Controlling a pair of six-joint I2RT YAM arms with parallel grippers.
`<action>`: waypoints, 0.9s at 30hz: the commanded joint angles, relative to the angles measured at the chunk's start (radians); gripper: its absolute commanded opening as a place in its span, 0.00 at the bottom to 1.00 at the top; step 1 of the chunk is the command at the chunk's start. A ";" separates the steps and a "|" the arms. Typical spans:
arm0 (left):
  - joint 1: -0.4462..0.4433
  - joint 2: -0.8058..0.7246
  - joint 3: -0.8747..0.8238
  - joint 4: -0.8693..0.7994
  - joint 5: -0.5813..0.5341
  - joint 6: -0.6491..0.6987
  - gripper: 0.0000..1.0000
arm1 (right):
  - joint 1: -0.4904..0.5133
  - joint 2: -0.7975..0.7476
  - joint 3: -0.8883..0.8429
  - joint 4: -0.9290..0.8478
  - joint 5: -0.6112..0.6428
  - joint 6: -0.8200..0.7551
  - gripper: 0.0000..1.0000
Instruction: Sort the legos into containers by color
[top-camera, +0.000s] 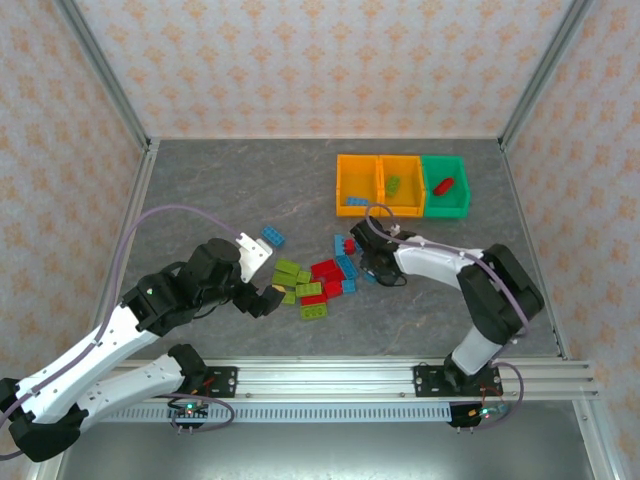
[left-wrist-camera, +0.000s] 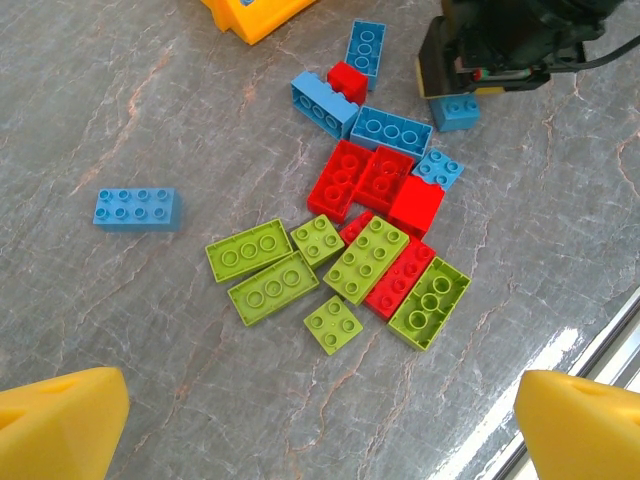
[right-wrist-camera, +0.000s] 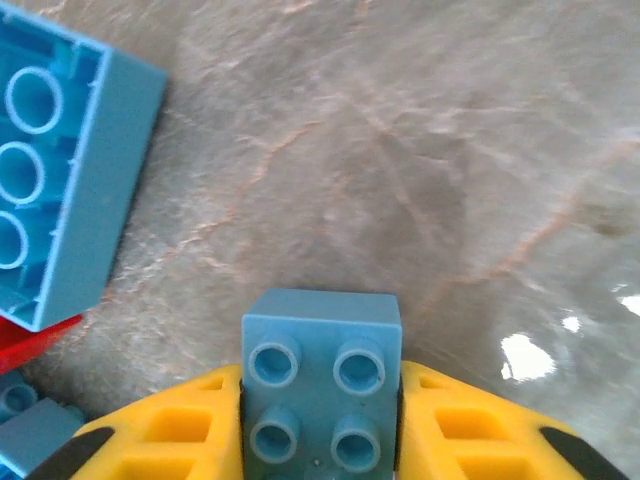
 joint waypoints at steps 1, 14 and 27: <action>0.006 -0.020 -0.004 -0.005 -0.011 0.014 1.00 | 0.006 -0.112 -0.025 -0.010 0.104 -0.023 0.30; 0.009 -0.038 0.000 -0.015 -0.047 0.012 1.00 | -0.043 -0.086 0.347 0.188 0.234 -0.775 0.23; 0.012 -0.036 -0.004 -0.031 -0.144 -0.008 1.00 | -0.194 0.536 0.997 -0.087 0.019 -0.723 0.39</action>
